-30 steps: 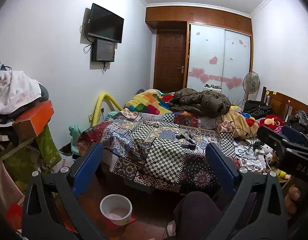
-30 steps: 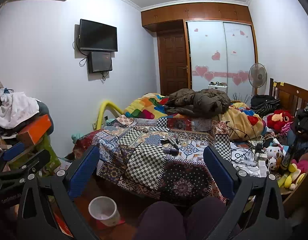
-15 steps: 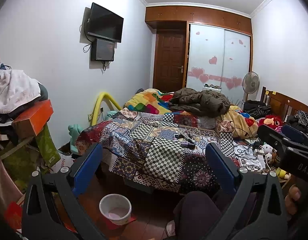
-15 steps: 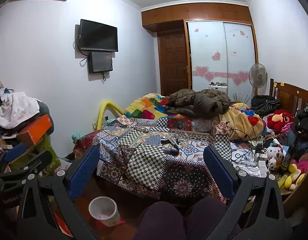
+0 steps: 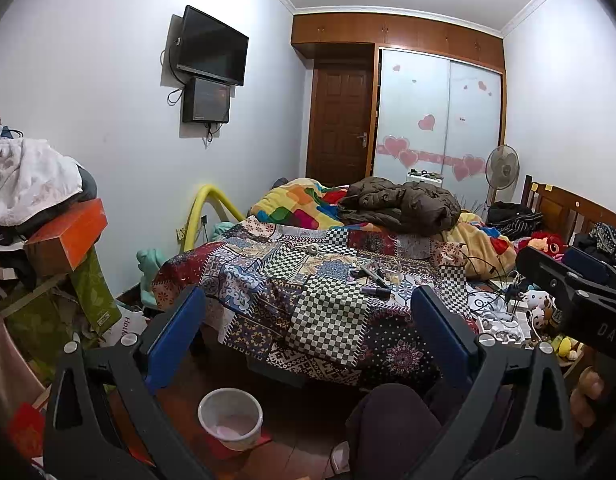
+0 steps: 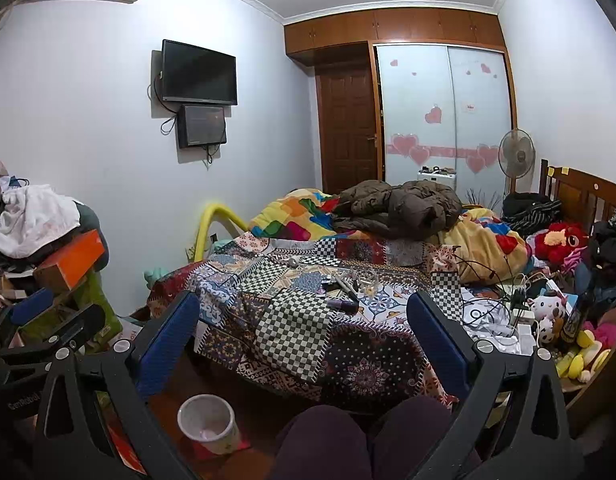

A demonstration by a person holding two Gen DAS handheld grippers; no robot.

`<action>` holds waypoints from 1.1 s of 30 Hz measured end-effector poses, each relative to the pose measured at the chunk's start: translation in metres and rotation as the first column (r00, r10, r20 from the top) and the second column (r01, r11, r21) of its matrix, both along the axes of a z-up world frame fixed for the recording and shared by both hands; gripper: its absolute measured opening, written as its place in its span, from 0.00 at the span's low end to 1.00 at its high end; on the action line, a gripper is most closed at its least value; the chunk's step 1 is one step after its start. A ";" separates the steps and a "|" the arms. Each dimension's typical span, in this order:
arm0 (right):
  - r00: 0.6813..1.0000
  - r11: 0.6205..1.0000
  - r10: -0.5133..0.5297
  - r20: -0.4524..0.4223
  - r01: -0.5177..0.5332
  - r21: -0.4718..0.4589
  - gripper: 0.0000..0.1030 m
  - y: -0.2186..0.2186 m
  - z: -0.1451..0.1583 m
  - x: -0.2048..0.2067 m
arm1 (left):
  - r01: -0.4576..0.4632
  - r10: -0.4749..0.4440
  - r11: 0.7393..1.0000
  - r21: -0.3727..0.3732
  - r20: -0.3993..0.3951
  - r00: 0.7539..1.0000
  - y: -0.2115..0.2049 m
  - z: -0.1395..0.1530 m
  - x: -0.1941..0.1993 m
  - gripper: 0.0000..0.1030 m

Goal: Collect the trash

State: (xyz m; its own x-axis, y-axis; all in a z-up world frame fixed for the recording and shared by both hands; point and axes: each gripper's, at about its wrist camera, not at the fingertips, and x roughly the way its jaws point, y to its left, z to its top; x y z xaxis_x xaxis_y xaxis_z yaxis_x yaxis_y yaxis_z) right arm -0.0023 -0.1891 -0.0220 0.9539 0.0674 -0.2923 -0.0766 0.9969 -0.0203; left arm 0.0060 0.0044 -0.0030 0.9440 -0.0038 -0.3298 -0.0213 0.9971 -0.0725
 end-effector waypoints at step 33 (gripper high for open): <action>1.000 1.000 -0.023 -0.022 0.023 0.011 1.00 -0.014 -0.004 0.019 | 0.009 -0.009 1.000 0.002 -0.004 1.000 -0.002 -0.001 0.011 1.00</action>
